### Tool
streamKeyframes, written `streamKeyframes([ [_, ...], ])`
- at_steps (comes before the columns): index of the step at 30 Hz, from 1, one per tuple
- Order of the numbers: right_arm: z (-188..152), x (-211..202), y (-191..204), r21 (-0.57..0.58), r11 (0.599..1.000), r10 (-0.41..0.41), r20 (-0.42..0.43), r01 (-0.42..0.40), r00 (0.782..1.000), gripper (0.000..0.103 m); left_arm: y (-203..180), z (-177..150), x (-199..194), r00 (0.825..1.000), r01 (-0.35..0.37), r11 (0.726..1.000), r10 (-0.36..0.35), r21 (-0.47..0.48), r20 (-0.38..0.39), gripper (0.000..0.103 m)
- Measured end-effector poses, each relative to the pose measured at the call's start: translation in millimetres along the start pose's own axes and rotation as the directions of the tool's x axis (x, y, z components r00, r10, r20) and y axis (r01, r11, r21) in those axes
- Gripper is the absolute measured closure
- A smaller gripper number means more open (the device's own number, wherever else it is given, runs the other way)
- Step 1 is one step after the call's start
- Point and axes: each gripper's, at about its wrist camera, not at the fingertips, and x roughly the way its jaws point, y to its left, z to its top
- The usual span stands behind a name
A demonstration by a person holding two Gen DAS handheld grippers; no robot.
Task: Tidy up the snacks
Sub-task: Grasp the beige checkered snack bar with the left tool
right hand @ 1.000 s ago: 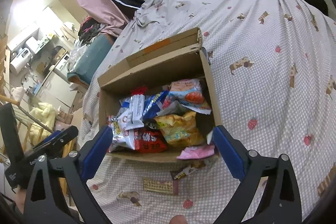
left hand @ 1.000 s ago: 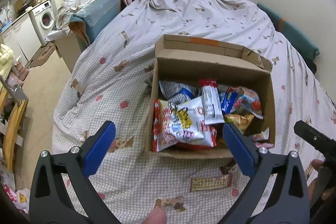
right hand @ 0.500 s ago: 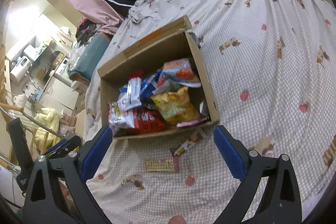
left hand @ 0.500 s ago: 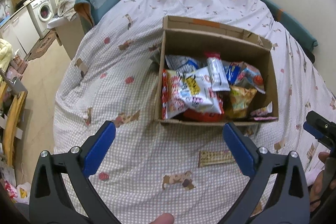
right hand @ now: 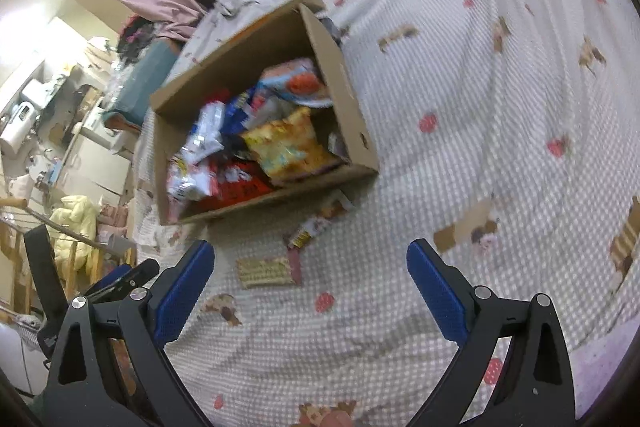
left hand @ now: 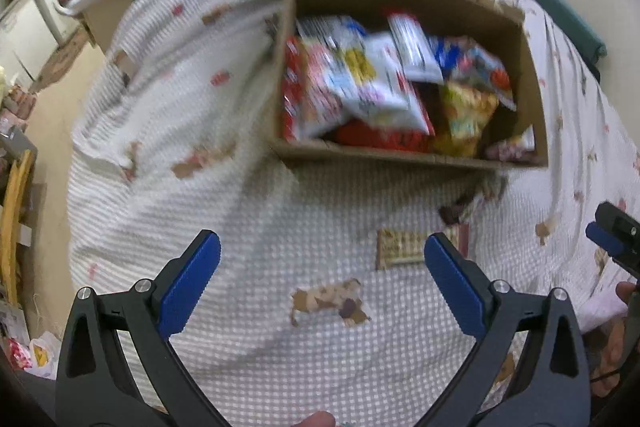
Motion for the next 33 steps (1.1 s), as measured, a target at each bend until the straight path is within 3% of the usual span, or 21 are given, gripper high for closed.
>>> streamKeyframes([
  [7,2.7,8.4,-17.1,0.083,0.996,-0.02,-0.024,0.022,1.0,0.004,-42.3,-9.5,48.9,0.985,0.08,0.997,-0.078,0.01,-0.155,0.002],
  [11,5.6,10.7,-24.5,0.108,0.994,-0.023,-0.03,0.026,0.999,0.004,-70.3,-5.4,67.5,0.98,0.089,0.994,-0.077,0.056,-0.182,0.002],
  [13,6.6,11.2,-27.3,0.113,0.993,-0.027,-0.033,0.03,0.999,0.004,-94.0,-3.4,69.4,0.986,0.062,0.974,-0.027,0.217,-0.162,0.002],
  [15,7.2,11.1,-29.5,0.117,0.993,-0.024,-0.036,0.028,0.999,0.004,-114.8,-5.2,69.0,0.989,0.063,0.916,-0.005,0.397,-0.145,0.002],
  [17,8.0,11.2,-30.4,0.118,0.993,-0.017,-0.041,0.022,0.999,0.004,-125.1,-8.5,74.4,0.985,0.072,0.863,0.018,0.5,-0.172,0.003],
  [19,9.3,11.6,-28.6,0.112,0.994,-0.01,-0.048,0.016,0.999,0.004,-132.9,-11.8,83.0,0.979,0.094,0.812,0.031,0.575,-0.204,0.01],
  [21,11.2,12.2,-26.6,0.109,0.994,-0.003,-0.049,0.008,0.999,0.004,-140.7,-13.4,93.4,0.976,0.063,0.761,0.087,0.646,-0.198,0.018],
  [23,14.3,13.3,-24.6,0.111,0.994,0.007,-0.046,-0.002,0.999,0.004,-147.7,-11.1,100.0,0.976,0.056,0.726,0.104,0.685,-0.19,0.025],
  [24,15.4,13.0,-24.3,0.112,0.994,0.011,-0.043,-0.006,0.999,0.004,-150.1,-9.4,103.9,0.975,0.051,0.712,0.117,0.7,-0.19,0.034],
  [27,16.4,13.2,-24.6,0.11,0.994,0.01,-0.041,-0.006,0.999,0.004,-152.0,-0.3,111.4,0.965,0.089,0.719,0.108,0.689,-0.238,0.058],
  [30,15.5,16.9,-26.6,0.114,0.993,0.008,-0.056,-0.001,0.998,0.004,-152.3,1.6,113.9,0.959,0.113,0.709,0.105,0.696,-0.263,0.073],
  [33,15.8,19.5,-25.7,0.113,0.994,0.007,-0.063,0.0,0.998,0.004,-148.2,-1.3,109.0,0.963,0.096,0.716,0.109,0.692,-0.246,0.081],
])
